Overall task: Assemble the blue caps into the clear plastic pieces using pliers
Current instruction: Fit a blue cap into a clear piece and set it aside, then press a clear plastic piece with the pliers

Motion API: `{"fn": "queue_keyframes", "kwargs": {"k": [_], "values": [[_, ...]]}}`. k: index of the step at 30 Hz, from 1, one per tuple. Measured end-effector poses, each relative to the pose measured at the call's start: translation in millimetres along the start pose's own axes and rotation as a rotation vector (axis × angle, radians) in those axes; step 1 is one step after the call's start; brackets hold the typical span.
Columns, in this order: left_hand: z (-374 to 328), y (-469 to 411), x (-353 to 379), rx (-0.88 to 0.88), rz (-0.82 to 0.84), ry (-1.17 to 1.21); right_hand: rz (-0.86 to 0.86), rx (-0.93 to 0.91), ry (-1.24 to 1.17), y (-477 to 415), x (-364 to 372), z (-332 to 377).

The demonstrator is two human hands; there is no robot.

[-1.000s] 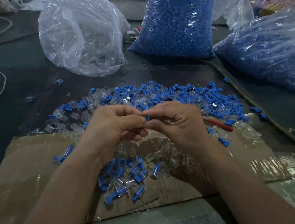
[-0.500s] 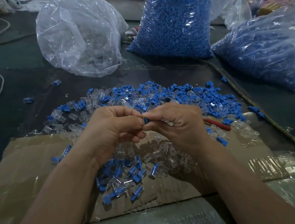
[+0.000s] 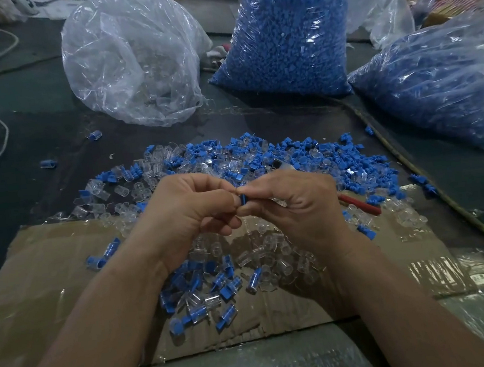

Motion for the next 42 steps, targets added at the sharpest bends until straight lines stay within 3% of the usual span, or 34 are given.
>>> {"fn": "queue_keyframes", "kwargs": {"k": [4, 13, 19, 25, 36, 42], "values": [[0.8, -1.4, 0.5, -0.001, 0.000, 0.000, 0.069, 0.054, 0.001, -0.4, -1.3, -2.9], [-0.6, -2.9, -6.4, 0.018, -0.081, 0.075, 0.137, 0.674, 0.355, 7.8, -48.7, -59.0], [0.4, -4.0, -8.7, 0.027, -0.107, 0.103, 0.563, 1.014, 0.408, 30.0, -58.9, -82.2], [2.4, -5.6, -9.1, 0.025, -0.105, 0.105, 0.740, 1.012, 0.470, 30.9, -50.0, -75.6], [3.7, -7.1, -9.8, 0.038, -0.096, 0.121, 0.480, 0.941, 0.515, 17.1, -49.7, -66.5], [4.5, -9.2, -10.6, 0.068, -0.113, 0.144, 0.385, 0.764, 0.535, 8.6, -41.6, -58.9]]}}
Point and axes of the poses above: each hand's wrist, its own y-axis away from the middle knuckle, its own x-axis out of the palm, z = x × y, the point moved 4 cm from there along -y, towards the middle knuckle, and after that the axes turned 2 degrees about z, right-handed, at the moved point
